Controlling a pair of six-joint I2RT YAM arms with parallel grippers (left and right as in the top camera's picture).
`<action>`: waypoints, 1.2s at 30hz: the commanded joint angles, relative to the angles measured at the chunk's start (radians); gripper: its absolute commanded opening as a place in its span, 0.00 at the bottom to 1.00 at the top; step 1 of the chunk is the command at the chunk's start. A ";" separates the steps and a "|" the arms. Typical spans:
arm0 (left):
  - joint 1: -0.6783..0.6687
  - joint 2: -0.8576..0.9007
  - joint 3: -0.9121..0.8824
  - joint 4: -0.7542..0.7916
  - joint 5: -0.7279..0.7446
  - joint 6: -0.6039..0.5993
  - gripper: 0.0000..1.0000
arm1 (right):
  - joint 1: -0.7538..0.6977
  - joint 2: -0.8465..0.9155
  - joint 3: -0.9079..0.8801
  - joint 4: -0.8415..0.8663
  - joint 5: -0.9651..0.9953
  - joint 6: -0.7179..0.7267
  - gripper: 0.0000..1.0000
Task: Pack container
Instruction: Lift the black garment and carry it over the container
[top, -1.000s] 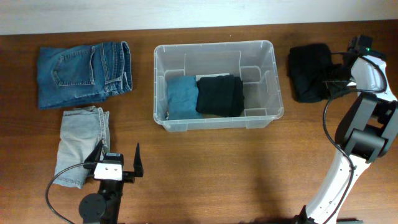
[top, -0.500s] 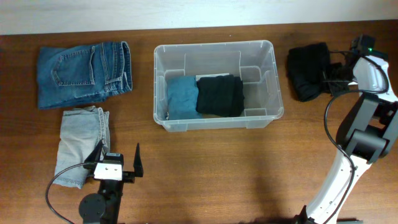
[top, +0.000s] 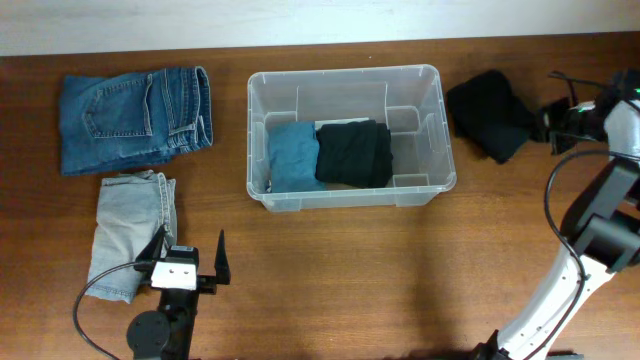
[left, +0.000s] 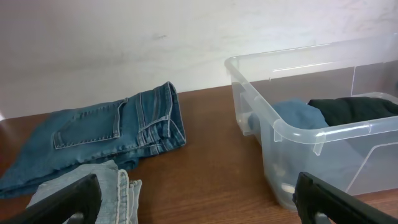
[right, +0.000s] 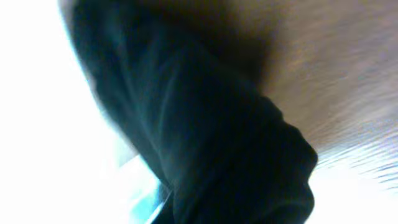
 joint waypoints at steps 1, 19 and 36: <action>0.008 -0.006 -0.003 -0.005 -0.007 0.012 0.99 | -0.001 -0.129 0.053 0.000 -0.282 -0.074 0.04; 0.008 -0.006 -0.003 -0.005 -0.007 0.013 0.99 | 0.162 -0.560 0.055 -0.004 -0.384 -0.120 0.04; 0.008 -0.006 -0.003 -0.005 -0.007 0.012 0.99 | 0.533 -0.609 0.055 -0.069 0.004 -0.176 0.04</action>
